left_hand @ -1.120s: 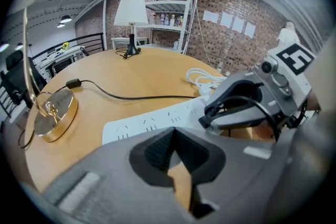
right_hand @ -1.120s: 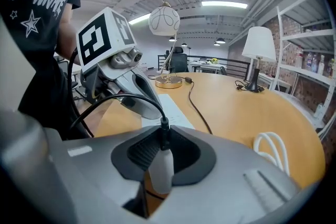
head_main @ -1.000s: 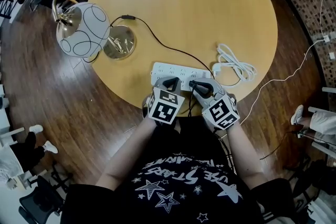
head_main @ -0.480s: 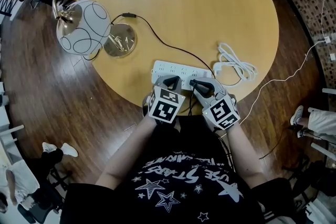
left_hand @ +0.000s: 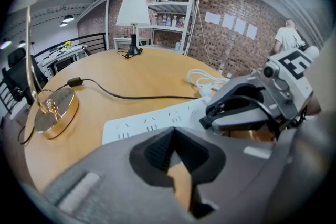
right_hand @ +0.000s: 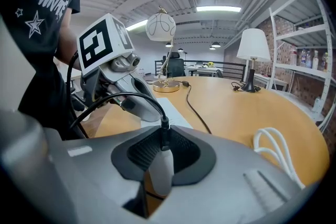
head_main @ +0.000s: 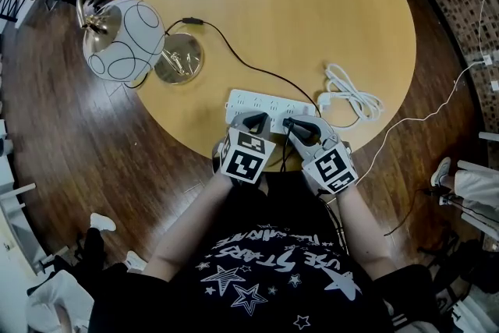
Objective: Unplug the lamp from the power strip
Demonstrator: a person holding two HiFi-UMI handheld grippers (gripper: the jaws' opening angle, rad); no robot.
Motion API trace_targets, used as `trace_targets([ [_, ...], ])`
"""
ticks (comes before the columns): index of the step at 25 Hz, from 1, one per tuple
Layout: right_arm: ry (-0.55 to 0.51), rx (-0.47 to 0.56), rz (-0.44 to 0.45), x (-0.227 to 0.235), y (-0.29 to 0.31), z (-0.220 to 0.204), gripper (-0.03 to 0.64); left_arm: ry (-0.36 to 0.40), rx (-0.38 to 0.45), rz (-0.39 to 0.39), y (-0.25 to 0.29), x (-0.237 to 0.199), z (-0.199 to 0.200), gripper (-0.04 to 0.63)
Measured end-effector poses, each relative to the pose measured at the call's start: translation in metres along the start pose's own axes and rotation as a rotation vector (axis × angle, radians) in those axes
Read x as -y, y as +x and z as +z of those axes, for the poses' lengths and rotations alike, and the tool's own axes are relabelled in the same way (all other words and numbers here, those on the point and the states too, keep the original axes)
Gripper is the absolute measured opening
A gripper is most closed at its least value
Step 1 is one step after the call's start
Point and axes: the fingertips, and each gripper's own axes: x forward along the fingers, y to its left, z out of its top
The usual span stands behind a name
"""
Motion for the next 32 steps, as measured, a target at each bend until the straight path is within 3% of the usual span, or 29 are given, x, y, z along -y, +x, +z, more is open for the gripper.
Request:
trace_targets([
  [4,0.075,0.131,-0.023,0.01,-0.014,0.03,0.057,-0.008,0.005,-0.004,0.001,0.001,0.001,0.005],
  [8,0.007,0.187,-0.05,0.023,-0.018,0.066,0.057,-0.01,0.007,-0.003,0.001,-0.002,-0.001,0.005],
  [12,0.017,0.209,-0.073,0.034,-0.028,0.072,0.057,-0.01,0.006,-0.011,0.002,0.001,0.0,0.005],
  [17,0.002,0.105,-0.101,0.034,-0.02,0.051,0.057,0.017,0.031,-0.022,0.001,0.001,-0.001,0.005],
  [20,-0.023,0.059,-0.114,0.034,-0.007,0.044,0.057,0.095,0.044,-0.032,0.001,0.002,-0.001,0.005],
  [24,-0.042,-0.012,-0.133,0.036,0.007,0.035,0.057,0.184,0.062,0.025,-0.004,-0.004,0.003,0.005],
  [32,-0.059,-0.094,-0.17,0.035,0.026,0.026,0.061,0.135,0.137,0.082,-0.027,-0.029,0.001,0.005],
])
